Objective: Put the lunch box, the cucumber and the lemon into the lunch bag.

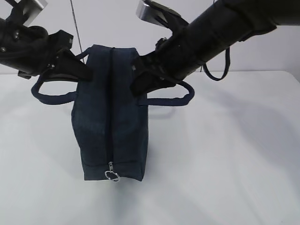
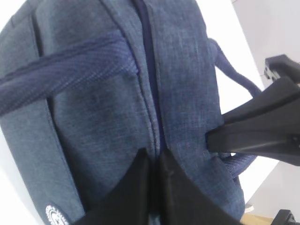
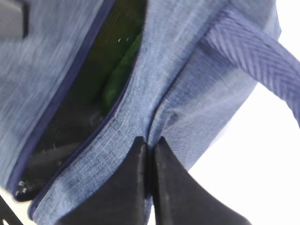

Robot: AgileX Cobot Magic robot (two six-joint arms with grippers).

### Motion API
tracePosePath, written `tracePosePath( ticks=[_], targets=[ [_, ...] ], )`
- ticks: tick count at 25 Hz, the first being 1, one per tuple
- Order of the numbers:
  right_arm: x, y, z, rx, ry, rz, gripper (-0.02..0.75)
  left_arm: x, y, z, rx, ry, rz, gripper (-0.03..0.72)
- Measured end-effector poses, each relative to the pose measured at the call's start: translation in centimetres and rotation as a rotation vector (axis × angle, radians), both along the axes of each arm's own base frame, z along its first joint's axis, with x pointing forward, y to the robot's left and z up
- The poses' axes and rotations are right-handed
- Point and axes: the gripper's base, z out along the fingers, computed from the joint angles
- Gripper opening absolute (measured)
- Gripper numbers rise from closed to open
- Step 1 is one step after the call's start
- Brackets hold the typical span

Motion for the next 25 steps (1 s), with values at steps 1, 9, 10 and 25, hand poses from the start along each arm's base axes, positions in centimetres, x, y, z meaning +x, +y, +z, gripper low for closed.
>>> tracePosePath(
  ticks=[1,9,10,25],
  targets=[
    [-0.2,-0.6,0.1,-0.001,0.001,-0.018,-0.009,0.0,-0.3,0.0,-0.001,-0.008,-0.003,0.001],
    [-3.1,-3.6,-0.1,-0.038,-0.021,-0.088,-0.009,-0.8,-3.4,0.2,0.020,-0.096,-0.048,0.001],
    [-3.2,-3.7,0.1,-0.037,-0.028,-0.091,-0.009,-0.9,-3.9,0.1,0.021,-0.103,-0.054,0.001],
    [-2.3,-4.3,-0.7,-0.091,-0.122,-0.148,-0.010,-0.1,-6.4,-2.5,0.053,-0.105,-0.021,0.001]
  ],
)
